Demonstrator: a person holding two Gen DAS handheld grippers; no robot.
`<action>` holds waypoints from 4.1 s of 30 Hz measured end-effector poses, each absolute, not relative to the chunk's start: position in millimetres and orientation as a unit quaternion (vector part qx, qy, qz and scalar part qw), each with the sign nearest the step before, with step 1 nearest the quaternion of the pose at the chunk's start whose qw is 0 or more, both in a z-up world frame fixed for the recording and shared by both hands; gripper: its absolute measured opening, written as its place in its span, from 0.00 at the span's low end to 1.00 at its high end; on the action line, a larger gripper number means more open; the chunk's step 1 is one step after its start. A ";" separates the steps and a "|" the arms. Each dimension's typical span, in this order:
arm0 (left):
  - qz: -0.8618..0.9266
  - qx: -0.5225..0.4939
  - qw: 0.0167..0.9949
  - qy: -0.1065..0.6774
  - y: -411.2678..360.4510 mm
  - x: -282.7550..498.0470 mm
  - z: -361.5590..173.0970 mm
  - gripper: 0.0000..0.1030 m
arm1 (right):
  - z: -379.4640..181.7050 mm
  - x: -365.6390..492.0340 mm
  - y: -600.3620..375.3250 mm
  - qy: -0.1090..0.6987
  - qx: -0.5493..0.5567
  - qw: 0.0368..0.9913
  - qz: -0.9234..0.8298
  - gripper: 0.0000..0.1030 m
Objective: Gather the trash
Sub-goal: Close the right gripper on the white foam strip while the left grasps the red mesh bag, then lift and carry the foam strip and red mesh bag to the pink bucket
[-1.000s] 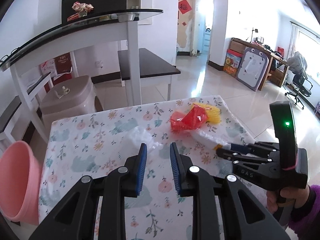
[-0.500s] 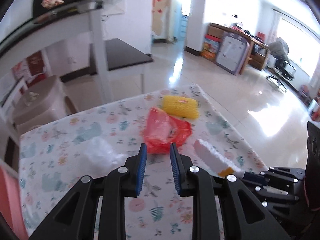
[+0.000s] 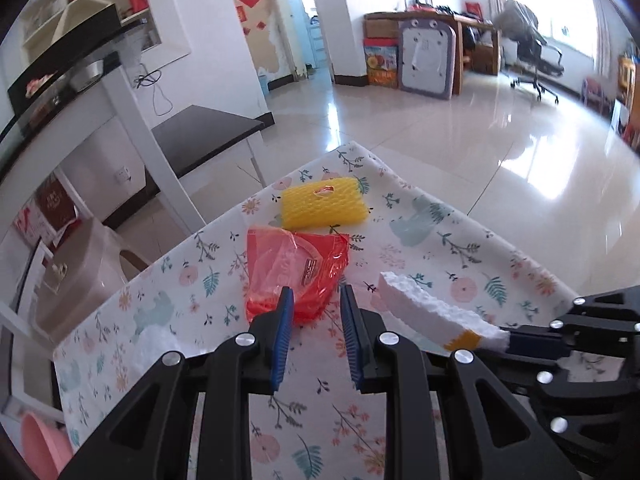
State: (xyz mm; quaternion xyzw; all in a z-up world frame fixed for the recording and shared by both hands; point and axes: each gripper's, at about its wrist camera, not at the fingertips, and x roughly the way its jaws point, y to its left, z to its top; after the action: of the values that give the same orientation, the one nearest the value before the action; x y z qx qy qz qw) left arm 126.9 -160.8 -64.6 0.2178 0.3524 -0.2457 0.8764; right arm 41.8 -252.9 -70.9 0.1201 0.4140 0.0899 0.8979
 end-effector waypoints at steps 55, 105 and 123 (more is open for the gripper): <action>-0.110 0.003 0.949 0.294 22.4 -21.4 -10.4 0.01 | -36.7 8.0 -162.1 0.395 0.031 0.900 0.185 0.12; 0.165 -0.084 0.949 0.254 197.8 -30.0 -15.0 0.02 | 18.4 32.7 74.8 0.302 -0.078 0.868 0.387 0.12; 0.183 -0.105 0.939 0.273 232.7 -22.8 -34.2 0.02 | -2.8 51.6 129.3 0.335 -0.108 0.841 0.411 0.12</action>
State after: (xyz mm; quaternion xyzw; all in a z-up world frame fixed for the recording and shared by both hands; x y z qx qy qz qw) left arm -22.8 232.7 -34.2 -0.1055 0.2731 0.1826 0.9386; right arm 51.6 129.3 -2.8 -0.1075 0.3353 0.4106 0.8411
